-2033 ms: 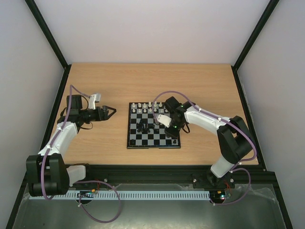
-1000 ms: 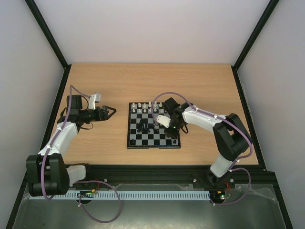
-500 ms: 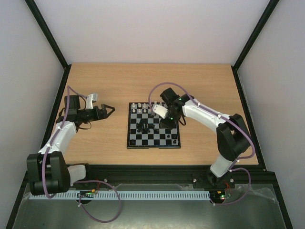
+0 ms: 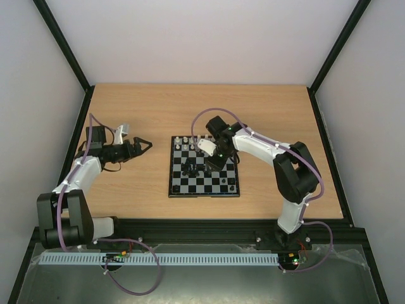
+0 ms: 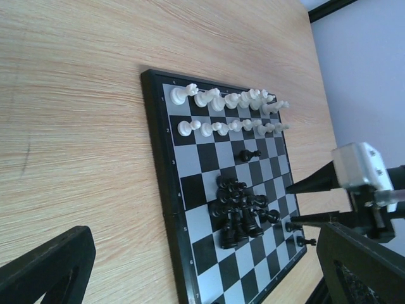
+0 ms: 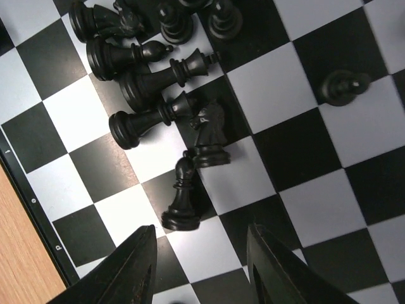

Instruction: Set up the chess pieces on the board

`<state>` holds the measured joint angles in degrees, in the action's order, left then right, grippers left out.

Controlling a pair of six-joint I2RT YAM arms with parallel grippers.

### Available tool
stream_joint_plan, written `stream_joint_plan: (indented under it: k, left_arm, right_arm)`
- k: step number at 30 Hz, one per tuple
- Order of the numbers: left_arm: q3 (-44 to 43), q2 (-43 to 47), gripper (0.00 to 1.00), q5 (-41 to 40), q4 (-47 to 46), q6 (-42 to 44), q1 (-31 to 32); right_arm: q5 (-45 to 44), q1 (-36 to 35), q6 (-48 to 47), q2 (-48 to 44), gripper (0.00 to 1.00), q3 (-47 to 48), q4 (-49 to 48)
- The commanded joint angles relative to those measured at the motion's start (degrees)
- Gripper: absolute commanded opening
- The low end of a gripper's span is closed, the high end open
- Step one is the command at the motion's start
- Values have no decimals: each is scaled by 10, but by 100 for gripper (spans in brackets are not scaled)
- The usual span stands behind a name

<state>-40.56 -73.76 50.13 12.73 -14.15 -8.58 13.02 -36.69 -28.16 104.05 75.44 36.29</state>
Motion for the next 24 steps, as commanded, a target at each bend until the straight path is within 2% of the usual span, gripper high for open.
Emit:
stream_joint_plan:
  k: [1, 4, 9, 16, 24]
  left_arm:
    - [-22, -7, 99, 25, 13, -32, 1]
    - [-31, -14, 99, -14, 34, -27, 7]
    - [-43, -15, 99, -51, 76, 30, 21]
    - [-26, 7, 99, -87, 68, 25, 28]
    - [-38, 0, 99, -131, 84, 28, 37]
  right_arm:
    - [-12, -19, 0, 16, 41, 10, 27]
    - [-29, -26, 6, 24, 41, 6, 21]
    - [-46, -37, 13, 38, 40, 1, 14]
    - [-77, -47, 19, 48, 38, -16, -4]
    - [-86, -49, 19, 50, 25, -25, -6]
